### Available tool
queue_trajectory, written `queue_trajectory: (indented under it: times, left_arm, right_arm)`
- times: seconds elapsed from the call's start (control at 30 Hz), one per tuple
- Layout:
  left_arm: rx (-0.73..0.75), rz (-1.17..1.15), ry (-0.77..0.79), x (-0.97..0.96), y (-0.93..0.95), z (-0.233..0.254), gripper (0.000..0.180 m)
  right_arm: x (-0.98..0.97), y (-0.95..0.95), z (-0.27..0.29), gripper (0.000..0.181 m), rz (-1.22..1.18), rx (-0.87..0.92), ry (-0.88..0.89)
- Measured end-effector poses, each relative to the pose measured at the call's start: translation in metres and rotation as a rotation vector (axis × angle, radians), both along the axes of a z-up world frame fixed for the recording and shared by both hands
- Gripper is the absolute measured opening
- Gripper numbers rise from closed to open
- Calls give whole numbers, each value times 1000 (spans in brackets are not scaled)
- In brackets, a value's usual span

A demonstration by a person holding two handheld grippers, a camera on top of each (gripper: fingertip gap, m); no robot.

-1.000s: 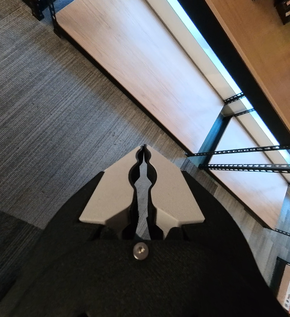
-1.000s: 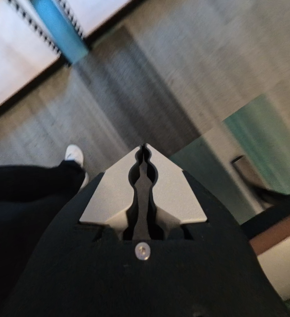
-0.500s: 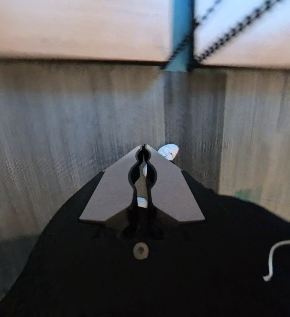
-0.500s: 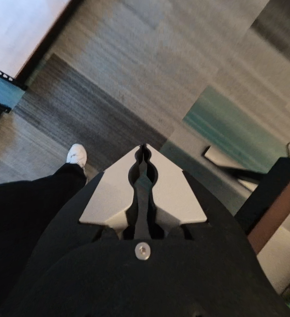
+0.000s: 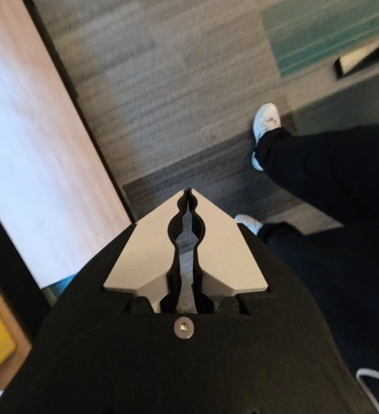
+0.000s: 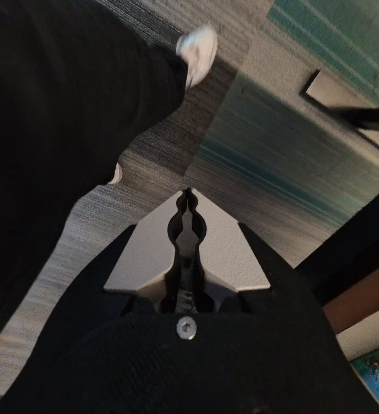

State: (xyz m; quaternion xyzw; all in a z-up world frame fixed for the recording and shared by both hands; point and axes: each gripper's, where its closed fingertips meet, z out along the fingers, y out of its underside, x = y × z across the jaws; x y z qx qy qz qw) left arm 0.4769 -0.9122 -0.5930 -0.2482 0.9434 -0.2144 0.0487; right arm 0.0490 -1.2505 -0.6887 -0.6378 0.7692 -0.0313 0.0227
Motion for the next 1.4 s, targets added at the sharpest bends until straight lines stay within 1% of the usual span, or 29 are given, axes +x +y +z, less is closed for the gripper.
queue_trajectory:
  times: [0.07,0.17,0.23,0.3,0.4,0.47,0.6,0.67,0.8,0.87,0.9,0.97,1.0,1.07,1.13,1.2,1.27,1.33,1.4]
  left_arm:
    - [-28,6,6,26,-53,-4,0]
    - [-26,9,23,52,-116,-19,0]
    - [34,-7,53,63,-141,-30,0]
    - [89,-25,55,78,-158,-32,0]
    - [149,5,70,113,-178,-38,0]
    - [167,62,77,142,-194,-37,0]
    - [4,240,23,209,-246,-11,0]
    - [-14,253,15,233,-261,-12,0]
    - [105,124,13,269,-258,-31,0]
    - [146,116,20,294,-244,-37,0]
    - [165,143,32,307,-235,-39,0]
    - [157,236,33,337,-217,-36,0]
    - [155,290,46,349,-208,-35,0]
    - [166,382,69,367,-192,-28,0]
    - [130,430,28,384,-188,-10,0]
    - [90,466,-21,397,-188,1,0]
    - [103,511,-16,395,-182,-6,0]
    - [145,600,46,374,-175,-22,0]
    - [135,743,111,345,-179,-33,0]
  right_arm:
    - [-2,-10,-2,0,-69,26,-2]
    - [12,-42,-8,0,-129,40,-8]
    - [29,-71,-12,0,-145,59,5]
    - [56,-109,-4,0,-141,63,24]
    - [134,-189,18,0,-135,14,-96]
    - [184,-242,35,0,-89,-23,-136]
    - [290,-336,79,0,-18,-137,-264]
    - [345,-373,97,0,11,-191,-342]
    - [440,-427,105,0,-8,-263,-420]
    - [479,-438,95,0,-81,-243,-440]
    - [495,-438,88,0,-125,-212,-430]
    - [526,-437,79,0,-200,-178,-443]
    - [542,-437,75,0,-220,-166,-461]
    - [568,-431,64,0,-209,-115,-431]
    - [591,-433,63,0,-164,-108,-405]
    - [619,-441,66,0,-146,-97,-424]
    - [650,-454,67,0,-113,-81,-430]
    - [680,-471,70,0,-41,-79,-415]
    - [710,-495,80,0,22,-99,-430]
